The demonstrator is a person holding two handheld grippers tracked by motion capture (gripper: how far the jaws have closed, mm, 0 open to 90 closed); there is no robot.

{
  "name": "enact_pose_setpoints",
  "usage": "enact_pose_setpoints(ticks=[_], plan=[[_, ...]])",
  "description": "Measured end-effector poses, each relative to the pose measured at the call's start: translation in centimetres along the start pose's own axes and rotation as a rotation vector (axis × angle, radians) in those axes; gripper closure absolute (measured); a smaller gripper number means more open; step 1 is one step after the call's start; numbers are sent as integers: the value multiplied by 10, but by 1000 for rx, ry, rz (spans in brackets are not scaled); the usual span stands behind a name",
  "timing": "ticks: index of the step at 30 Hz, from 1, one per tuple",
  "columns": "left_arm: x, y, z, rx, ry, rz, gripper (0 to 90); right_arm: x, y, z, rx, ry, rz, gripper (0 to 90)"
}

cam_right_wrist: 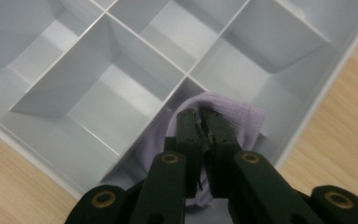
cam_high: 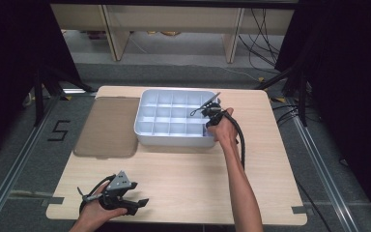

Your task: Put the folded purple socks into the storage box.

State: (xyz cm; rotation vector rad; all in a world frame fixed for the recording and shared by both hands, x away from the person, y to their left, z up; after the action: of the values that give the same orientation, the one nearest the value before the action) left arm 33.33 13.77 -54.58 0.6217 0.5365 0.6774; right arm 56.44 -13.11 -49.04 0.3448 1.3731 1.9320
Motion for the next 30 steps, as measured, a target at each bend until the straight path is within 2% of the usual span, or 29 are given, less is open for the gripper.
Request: enact_pose_setpoints(ticks=[1,5,6,7,10,11,13,14,17,18,19,20,21,22,23,24,25,26,27,28,29,30], plan=[[0,0,0,-2,2,-2,265,3,-3,0,5,-7,15,867],[0,1,0,1,-6,-8,265,8,-16,0,34,30,33,870],[0,1,0,2,-11,-5,265,10,-18,-1,46,9,41,870],[0,1,0,2,-11,-5,265,10,-21,-1,52,8,38,871],[0,1,-1,-1,-4,-7,265,6,-23,-2,44,37,49,871],[-1,1,-1,-3,-2,-9,265,7,-25,-2,37,17,43,871],[0,1,-1,3,-10,-4,265,7,-27,-3,49,30,49,871],[-1,1,-1,2,13,-5,265,6,-27,-3,57,27,52,871],[-2,1,-1,-3,18,-9,265,6,-27,-3,45,15,53,866],[0,2,0,1,-10,-2,265,4,-24,-3,40,-11,60,837],[0,2,0,0,-9,-2,265,3,-22,-3,40,-3,73,820],[0,2,0,1,-10,-2,265,3,-18,-3,32,-27,80,792],[0,2,0,1,-10,-2,265,3,-18,-3,32,-27,80,792],[-1,1,0,-5,2,-9,265,3,-10,-2,0,-112,81,727],[-2,1,0,-12,9,-15,265,2,-6,-2,-19,-133,85,716],[0,1,0,-3,-3,-6,265,-1,-3,-2,-44,-113,79,713],[0,1,0,-3,-3,-6,265,-1,-3,-2,-44,-113,79,713],[-1,1,0,-5,4,-10,265,-2,5,-3,-56,-117,84,701],[-3,1,0,-6,15,-15,265,-4,7,-3,-67,-115,71,701],[-3,1,0,-7,14,-14,265,-2,11,-4,-59,-137,84,701],[-2,1,0,-4,0,-16,265,-5,14,-3,-83,-121,82,701],[-2,1,0,-2,0,-16,265,-6,17,-3,-95,-133,72,701]])
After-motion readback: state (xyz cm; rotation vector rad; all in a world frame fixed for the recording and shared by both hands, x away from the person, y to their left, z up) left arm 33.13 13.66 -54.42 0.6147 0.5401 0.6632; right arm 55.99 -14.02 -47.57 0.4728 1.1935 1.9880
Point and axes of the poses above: each handheld gripper's, and its own axes: y roughly backward along the jaws, z roughly out of its top, x roughly to its left, the point moved 7 cm from there along -y, roughly forward along the jaws, and after that the axes turned 11 degrees about y, right-handed, at the moved point
